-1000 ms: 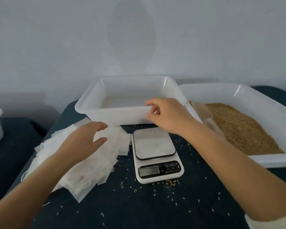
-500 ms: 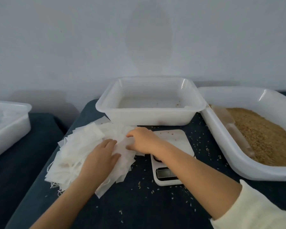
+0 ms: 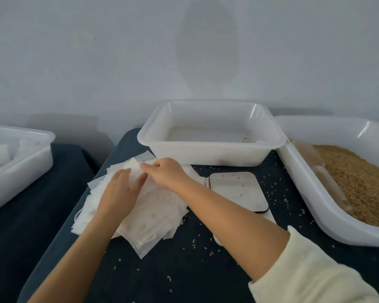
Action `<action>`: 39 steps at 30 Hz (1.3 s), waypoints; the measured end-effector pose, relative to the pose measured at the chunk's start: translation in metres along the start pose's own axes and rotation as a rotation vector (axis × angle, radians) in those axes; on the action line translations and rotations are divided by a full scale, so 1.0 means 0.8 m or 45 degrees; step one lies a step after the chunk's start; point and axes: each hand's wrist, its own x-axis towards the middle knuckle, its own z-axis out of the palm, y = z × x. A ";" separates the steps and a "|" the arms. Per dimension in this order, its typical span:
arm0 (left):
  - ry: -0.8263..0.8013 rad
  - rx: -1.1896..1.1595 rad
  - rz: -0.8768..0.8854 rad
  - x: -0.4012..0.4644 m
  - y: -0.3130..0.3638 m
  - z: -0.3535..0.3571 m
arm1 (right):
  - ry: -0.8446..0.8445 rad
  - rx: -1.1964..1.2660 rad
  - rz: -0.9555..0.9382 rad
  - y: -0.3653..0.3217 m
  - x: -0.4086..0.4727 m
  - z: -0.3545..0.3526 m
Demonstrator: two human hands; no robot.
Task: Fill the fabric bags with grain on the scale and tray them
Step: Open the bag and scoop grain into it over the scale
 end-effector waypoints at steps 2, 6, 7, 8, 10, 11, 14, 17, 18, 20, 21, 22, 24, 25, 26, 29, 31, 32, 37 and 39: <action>-0.012 -0.099 0.089 -0.005 -0.001 0.006 | -0.037 0.001 0.080 -0.009 0.009 0.011; 0.088 -0.085 0.149 -0.012 -0.012 0.016 | -0.056 -0.002 0.116 -0.008 0.018 0.015; 0.086 -0.088 0.117 -0.012 -0.014 0.017 | -0.042 0.023 0.107 -0.005 0.018 0.015; 0.094 -0.101 0.085 -0.011 -0.015 0.016 | -0.012 0.058 0.091 -0.004 0.016 0.013; 0.138 -0.135 0.067 -0.012 -0.016 0.008 | 0.048 0.214 0.060 -0.005 0.010 0.004; 0.141 -0.166 0.072 -0.011 -0.015 0.002 | 0.050 0.332 0.057 -0.006 0.007 -0.003; 0.088 -0.255 0.030 -0.012 -0.011 -0.016 | -0.009 0.691 0.065 -0.012 -0.004 -0.031; 0.073 -0.367 -0.070 -0.020 0.003 -0.027 | -0.037 0.957 0.066 -0.017 -0.022 -0.060; 0.078 -0.509 -0.085 -0.025 0.013 -0.032 | -0.033 0.981 0.055 -0.018 -0.029 -0.069; 0.014 -1.011 -0.106 -0.037 0.038 -0.042 | -0.017 0.996 0.028 -0.017 -0.045 -0.083; -0.061 -1.270 -0.130 -0.042 0.051 -0.046 | -0.015 1.016 0.014 -0.015 -0.054 -0.089; -0.132 -1.465 -0.154 -0.046 0.062 -0.048 | -0.014 1.052 0.002 -0.012 -0.063 -0.095; -0.275 -1.728 -0.194 -0.056 0.081 -0.046 | 0.009 1.167 -0.007 -0.003 -0.083 -0.106; -0.370 -1.843 -0.218 -0.062 0.090 -0.043 | 0.034 1.241 0.003 0.004 -0.092 -0.111; -0.463 -1.934 -0.240 -0.069 0.098 -0.038 | 0.063 1.322 0.024 0.010 -0.102 -0.117; -0.596 -2.023 -0.260 -0.091 0.124 -0.018 | 0.139 1.490 0.118 0.034 -0.129 -0.134; -0.514 -1.930 -0.202 -0.098 0.138 -0.001 | 0.207 1.367 0.164 0.048 -0.147 -0.141; -0.469 -1.885 -0.179 -0.100 0.144 0.007 | 0.297 1.137 0.155 0.056 -0.155 -0.143; -0.415 -1.631 -0.130 -0.102 0.170 0.035 | 0.650 0.156 -0.323 0.071 -0.198 -0.148; -0.432 -1.470 -0.083 -0.105 0.182 0.044 | 0.475 0.057 -0.372 0.069 -0.206 -0.148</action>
